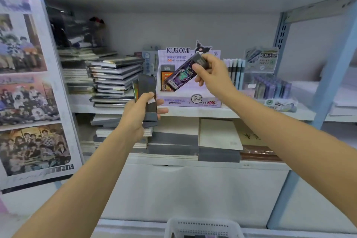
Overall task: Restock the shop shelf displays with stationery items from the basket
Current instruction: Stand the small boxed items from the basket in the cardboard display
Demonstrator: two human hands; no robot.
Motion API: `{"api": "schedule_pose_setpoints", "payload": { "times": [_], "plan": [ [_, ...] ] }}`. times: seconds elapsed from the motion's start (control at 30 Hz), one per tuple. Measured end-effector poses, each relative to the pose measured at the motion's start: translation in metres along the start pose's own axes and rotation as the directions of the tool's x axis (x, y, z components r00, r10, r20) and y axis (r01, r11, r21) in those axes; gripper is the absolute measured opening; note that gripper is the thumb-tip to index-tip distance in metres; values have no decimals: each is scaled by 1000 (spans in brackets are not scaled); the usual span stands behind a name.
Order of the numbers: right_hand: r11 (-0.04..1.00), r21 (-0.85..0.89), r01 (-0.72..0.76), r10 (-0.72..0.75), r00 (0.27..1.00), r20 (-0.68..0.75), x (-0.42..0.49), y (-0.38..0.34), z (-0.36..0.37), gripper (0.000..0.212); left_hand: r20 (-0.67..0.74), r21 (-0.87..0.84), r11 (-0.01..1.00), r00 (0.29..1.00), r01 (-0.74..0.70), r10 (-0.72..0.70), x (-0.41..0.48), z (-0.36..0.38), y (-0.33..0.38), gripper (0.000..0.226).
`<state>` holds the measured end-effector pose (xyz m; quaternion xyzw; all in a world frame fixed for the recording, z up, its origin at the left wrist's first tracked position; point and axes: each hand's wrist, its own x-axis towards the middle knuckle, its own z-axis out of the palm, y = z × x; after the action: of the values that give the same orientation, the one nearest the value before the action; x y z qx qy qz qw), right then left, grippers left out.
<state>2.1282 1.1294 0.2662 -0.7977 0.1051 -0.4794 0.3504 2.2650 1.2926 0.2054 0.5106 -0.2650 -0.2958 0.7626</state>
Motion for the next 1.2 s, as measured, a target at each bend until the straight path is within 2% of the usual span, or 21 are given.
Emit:
{"api": "schedule_pose_setpoints", "payload": {
  "times": [0.23, 0.37, 0.47, 0.67, 0.77, 0.83, 0.97, 1.1, 1.2],
  "plan": [
    [964, -263, 40, -10, 993, 114, 49, 24, 34, 10, 1, 90, 988, 992, -129, 129, 36, -17, 6, 16],
    [912, -399, 98, -33, 986, 165, 57, 33, 49, 20, 6, 88, 986, 990, -139, 139, 55, -24, 1, 20],
    [883, -449, 135, -41, 976, 214, 65, 33, 52, 17, 27, 83, 986, 990, -143, 141, 64, -31, -3, 21],
    [806, -559, 195, 48, 920, 390, 87, 24, 55, 14, 78, 51, 990, 989, -133, 129, 68, -40, -4, 19],
    [835, -516, 191, 6, 935, 356, 83, 28, 63, 16, 66, 57, 991, 990, -125, 121, 67, -41, -2, 18],
    [878, -447, 170, -46, 961, 274, 75, 34, 66, 26, 69, 54, 990, 990, -128, 124, 66, -41, -1, 19],
    [901, -388, 193, -142, 978, 155, 66, 42, 70, 26, 74, 37, 992, 990, -124, 121, 62, -39, 0, 17],
    [877, -437, 201, -154, 978, 141, 59, 45, 74, 28, 64, 38, 992, 991, -123, 121, 59, -36, 2, 12],
    [852, -497, 165, -95, 982, 162, 59, 42, 70, 36, 64, 36, 994, 993, -105, 102, 55, -32, 3, 16]
  ]
}}
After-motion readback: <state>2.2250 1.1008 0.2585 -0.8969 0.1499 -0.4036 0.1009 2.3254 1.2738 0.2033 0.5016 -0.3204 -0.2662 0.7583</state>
